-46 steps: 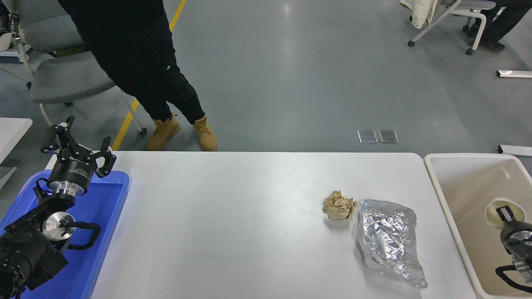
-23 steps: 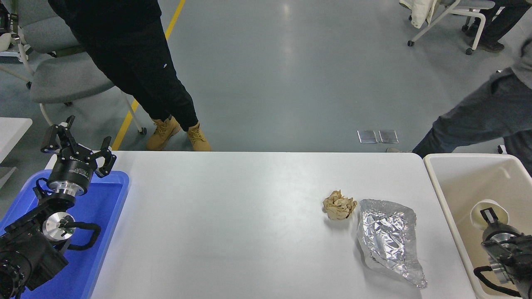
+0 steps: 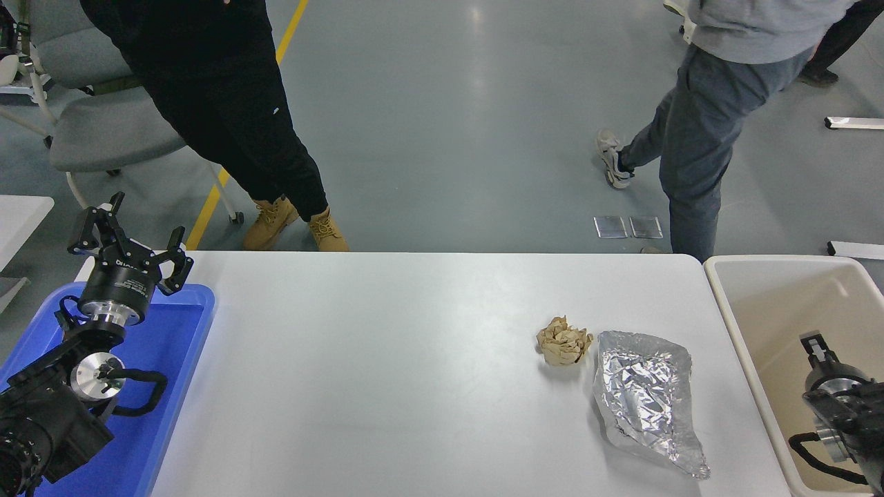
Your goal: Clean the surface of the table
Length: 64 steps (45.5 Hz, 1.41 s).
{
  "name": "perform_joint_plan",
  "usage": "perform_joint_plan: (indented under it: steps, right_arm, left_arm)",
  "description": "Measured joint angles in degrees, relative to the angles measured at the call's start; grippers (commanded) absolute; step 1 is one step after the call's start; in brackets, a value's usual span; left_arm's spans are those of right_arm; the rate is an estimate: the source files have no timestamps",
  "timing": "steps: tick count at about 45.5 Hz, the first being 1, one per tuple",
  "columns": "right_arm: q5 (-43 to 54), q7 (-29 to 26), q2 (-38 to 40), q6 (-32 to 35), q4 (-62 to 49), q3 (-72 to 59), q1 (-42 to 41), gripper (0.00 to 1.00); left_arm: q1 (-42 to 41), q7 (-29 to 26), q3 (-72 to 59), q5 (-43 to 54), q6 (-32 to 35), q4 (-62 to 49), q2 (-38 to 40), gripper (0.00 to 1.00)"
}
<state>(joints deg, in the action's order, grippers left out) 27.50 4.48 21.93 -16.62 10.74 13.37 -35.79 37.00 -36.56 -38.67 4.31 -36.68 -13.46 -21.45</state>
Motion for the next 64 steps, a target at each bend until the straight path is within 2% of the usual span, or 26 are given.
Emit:
perform_joint_plan:
  steps: [16,24,34,40,48,64]
  right_arm:
    - [-4.2,1.0,13.0,0.4,18.0,4.6,1.3,1.00]
    - [-4.6,3.0,16.6,0.6,29.6,17.8,6.2,1.00]
    - [-4.3,4.3,17.5,1.4,45.0,33.5,14.2,1.00]
    - [-4.3,4.7,14.8,3.5,50.4,41.0,16.9,1.00]
    - [-4.3,4.9,7.0,6.6,53.9,50.5,18.6,1.00]
    - [-3.6,8.2,-9.4,8.8,51.1,57.8,17.4,1.00]
  left_arm:
    - [0.0,0.0,0.0,0.0,0.0,0.0,0.0,1.00]
    - [0.0,0.0,0.0,0.0,0.0,0.0,0.0,1.00]
    - [0.0,0.0,0.0,0.0,-0.1,0.0,0.0,1.00]
    - [0.0,0.0,0.0,0.0,-0.1,0.0,0.0,1.00]
    - [0.0,0.0,0.0,0.0,-0.1,0.0,0.0,1.00]
    - [0.0,0.0,0.0,0.0,-0.1,0.0,0.0,1.00]
